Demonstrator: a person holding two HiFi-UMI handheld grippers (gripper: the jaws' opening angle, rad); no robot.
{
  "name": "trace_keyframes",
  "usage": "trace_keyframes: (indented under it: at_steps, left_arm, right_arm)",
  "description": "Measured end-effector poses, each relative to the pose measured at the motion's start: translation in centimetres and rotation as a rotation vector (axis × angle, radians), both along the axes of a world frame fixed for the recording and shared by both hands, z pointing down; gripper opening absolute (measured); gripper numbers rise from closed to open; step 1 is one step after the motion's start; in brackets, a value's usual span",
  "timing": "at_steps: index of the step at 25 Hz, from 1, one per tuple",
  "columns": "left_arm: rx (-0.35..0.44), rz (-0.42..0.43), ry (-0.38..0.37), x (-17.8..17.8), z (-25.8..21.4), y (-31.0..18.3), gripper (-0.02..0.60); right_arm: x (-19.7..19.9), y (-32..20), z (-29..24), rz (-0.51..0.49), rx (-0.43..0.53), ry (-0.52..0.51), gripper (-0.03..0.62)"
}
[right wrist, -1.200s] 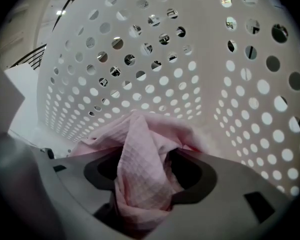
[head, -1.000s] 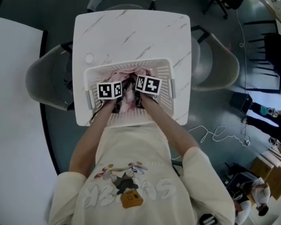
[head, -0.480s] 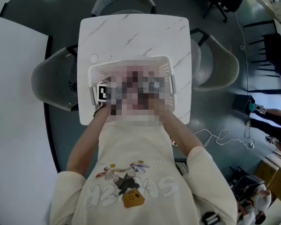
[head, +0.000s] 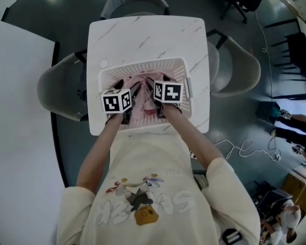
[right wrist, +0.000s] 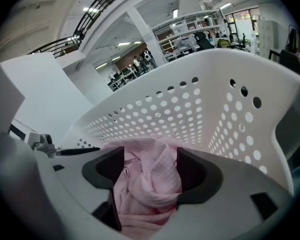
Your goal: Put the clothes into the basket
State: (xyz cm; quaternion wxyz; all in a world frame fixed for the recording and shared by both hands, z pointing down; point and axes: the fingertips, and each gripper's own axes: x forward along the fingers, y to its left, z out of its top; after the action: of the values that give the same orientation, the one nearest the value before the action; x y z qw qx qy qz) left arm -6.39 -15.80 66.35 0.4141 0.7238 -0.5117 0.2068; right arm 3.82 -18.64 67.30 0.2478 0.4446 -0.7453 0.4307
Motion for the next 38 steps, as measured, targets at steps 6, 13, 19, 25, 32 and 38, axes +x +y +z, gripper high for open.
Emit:
trace_keyframes:
  at_steps: [6, 13, 19, 25, 32, 38]
  left_arm:
    - [0.096, -0.053, 0.022, 0.0, -2.9, 0.8, 0.327]
    - [0.190, -0.058, -0.021, 0.5, -5.8, 1.8, 0.325]
    - [0.225, -0.102, -0.017, 0.3, -7.2, 2.7, 0.253]
    - [0.284, -0.148, -0.020, 0.0, -9.1, 4.0, 0.141]
    - [0.332, -0.170, -0.043, 0.0, -11.7, 5.6, 0.020]
    - [0.355, -0.155, -0.038, 0.7, -12.9, 7.1, 0.009]
  right_arm:
    - [-0.1, 0.1, -2.0, -0.021, 0.065, -0.015, 0.311]
    - [-0.5, 1.4, -3.8, -0.057, 0.117, -0.062, 0.310]
    - [-0.1, 2.1, -5.3, -0.070, 0.183, -0.074, 0.308]
    - [0.0, 3.3, -7.9, -0.129, 0.266, -0.077, 0.261]
    - [-0.5, 4.6, -12.0, -0.211, 0.410, -0.068, 0.089]
    - [-0.6, 6.0, -13.2, -0.225, 0.409, -0.116, 0.080]
